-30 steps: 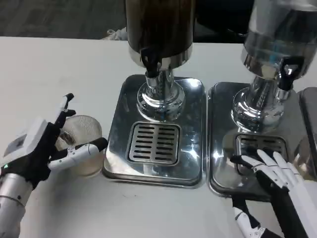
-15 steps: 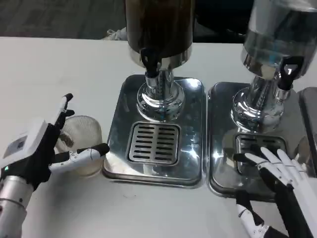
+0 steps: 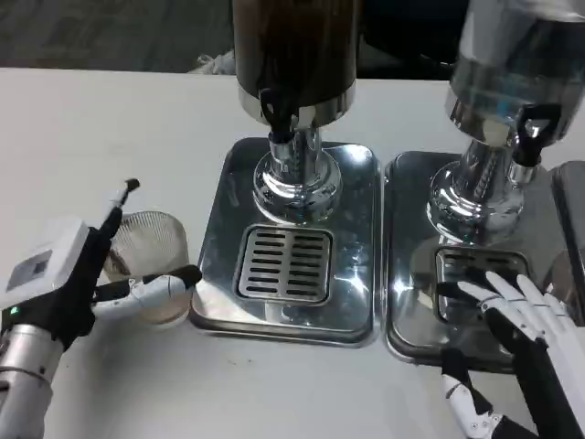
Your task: Grasp the cup under the faucet to collect the drink, then remove the cup.
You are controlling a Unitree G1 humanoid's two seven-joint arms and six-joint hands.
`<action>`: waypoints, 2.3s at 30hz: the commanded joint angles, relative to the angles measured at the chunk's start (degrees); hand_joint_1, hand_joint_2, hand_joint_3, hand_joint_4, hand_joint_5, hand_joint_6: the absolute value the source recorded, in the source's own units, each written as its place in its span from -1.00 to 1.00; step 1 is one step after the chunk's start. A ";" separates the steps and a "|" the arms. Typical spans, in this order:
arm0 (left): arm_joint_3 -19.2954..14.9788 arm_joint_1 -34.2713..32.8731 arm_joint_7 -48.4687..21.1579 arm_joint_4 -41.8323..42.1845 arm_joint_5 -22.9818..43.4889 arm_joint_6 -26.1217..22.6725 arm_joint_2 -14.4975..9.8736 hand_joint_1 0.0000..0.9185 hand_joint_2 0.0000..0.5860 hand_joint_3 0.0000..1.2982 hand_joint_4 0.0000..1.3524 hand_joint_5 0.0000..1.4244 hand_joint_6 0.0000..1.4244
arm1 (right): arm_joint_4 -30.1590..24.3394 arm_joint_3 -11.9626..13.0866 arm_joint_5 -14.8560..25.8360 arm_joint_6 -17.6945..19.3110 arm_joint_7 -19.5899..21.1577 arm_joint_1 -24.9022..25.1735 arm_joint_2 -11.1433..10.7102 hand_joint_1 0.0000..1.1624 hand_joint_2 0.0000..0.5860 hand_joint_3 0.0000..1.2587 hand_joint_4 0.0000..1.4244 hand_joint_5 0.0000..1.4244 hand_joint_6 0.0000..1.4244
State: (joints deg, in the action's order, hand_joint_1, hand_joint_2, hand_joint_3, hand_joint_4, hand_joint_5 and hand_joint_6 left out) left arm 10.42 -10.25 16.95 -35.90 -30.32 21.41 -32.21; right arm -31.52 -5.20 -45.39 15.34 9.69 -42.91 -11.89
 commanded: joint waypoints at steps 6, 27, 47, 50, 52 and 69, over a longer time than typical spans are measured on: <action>1.86 -0.03 2.57 -1.95 -3.58 -1.31 0.73 0.24 -0.94 -0.38 -0.28 0.24 0.96 | -0.25 0.11 0.82 0.01 0.33 0.00 0.19 -0.09 0.79 -0.55 -0.81 -0.91 -0.93; -0.55 1.99 15.86 0.28 -4.55 2.83 -0.71 0.49 -1.00 0.07 0.19 0.53 1.00 | 0.38 -1.66 -0.34 -0.21 0.70 0.90 1.45 -0.09 0.78 -0.55 -0.80 -0.91 -0.93; -7.21 4.87 10.10 14.62 -2.88 4.16 -1.55 0.49 -1.00 0.11 0.23 0.55 1.00 | 0.49 -3.10 -0.88 -0.14 1.68 0.12 2.51 -0.11 0.77 -0.55 -0.80 -0.91 -0.93; -6.02 2.86 8.72 13.73 -3.47 4.23 -0.30 0.49 -1.00 0.11 0.23 0.55 1.00 | 0.50 -3.38 -1.10 -0.28 2.13 0.07 2.75 -0.12 0.77 -0.55 -0.80 -0.91 -0.93; -5.14 1.45 8.10 12.47 -3.89 4.17 0.58 0.49 -1.00 0.11 0.23 0.55 1.00 | 0.38 -3.40 -1.19 -0.26 2.57 -0.26 2.84 -0.12 0.77 -0.55 -0.80 -0.91 -0.93; 2.37 -7.89 9.40 1.17 -6.42 5.39 8.02 0.50 -1.00 0.11 0.23 0.55 1.00 | -1.64 -3.69 -2.81 -0.77 3.95 -2.59 3.72 -0.12 0.77 -0.55 -0.79 -0.90 -0.93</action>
State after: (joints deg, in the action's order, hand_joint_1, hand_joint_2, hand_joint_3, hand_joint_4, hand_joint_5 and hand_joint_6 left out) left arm 12.31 -15.71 24.89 -34.04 -36.57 25.49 -25.06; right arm -32.11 -9.27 -48.02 15.08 12.98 -45.03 -8.33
